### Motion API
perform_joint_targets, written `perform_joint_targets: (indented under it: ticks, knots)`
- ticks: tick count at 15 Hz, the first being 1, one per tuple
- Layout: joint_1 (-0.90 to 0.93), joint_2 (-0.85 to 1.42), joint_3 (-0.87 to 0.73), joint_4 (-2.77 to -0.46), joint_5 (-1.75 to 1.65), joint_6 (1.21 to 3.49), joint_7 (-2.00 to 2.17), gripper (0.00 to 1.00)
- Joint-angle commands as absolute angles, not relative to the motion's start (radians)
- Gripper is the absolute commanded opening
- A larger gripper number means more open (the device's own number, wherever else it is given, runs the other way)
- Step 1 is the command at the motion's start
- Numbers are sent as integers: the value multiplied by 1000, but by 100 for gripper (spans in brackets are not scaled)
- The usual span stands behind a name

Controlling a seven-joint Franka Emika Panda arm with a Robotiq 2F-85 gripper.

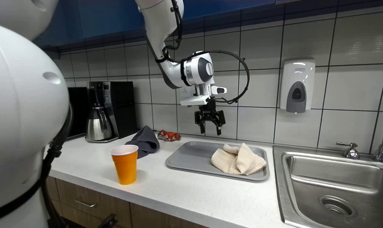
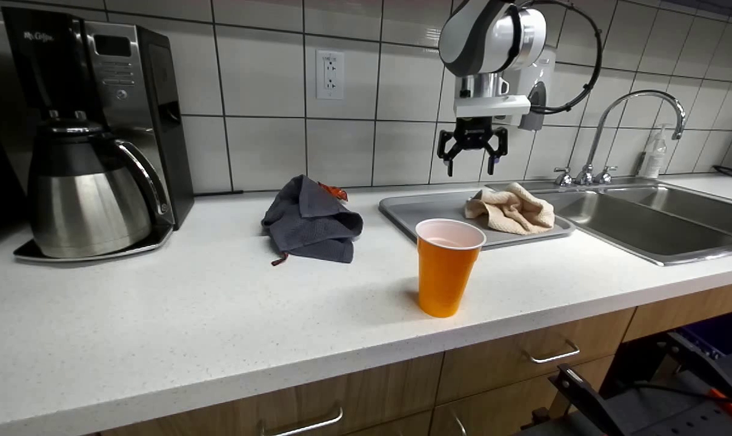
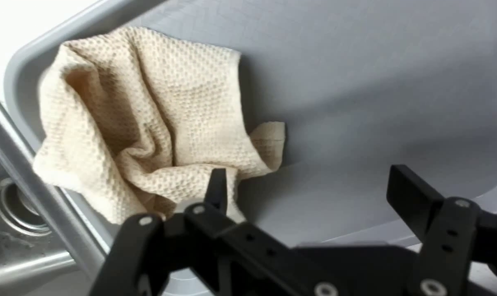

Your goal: Remove the towels from the tray and put them on the counter

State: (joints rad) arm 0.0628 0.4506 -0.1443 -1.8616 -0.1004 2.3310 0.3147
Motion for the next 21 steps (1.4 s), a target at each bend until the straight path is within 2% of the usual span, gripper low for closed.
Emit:
perform_joint_targets:
  ticks: [1,21]
  knots:
    - [20,380,-147,-1933,-94,2318,305,100]
    - [-129,437,-203,-1920,-82,2313,264,100]
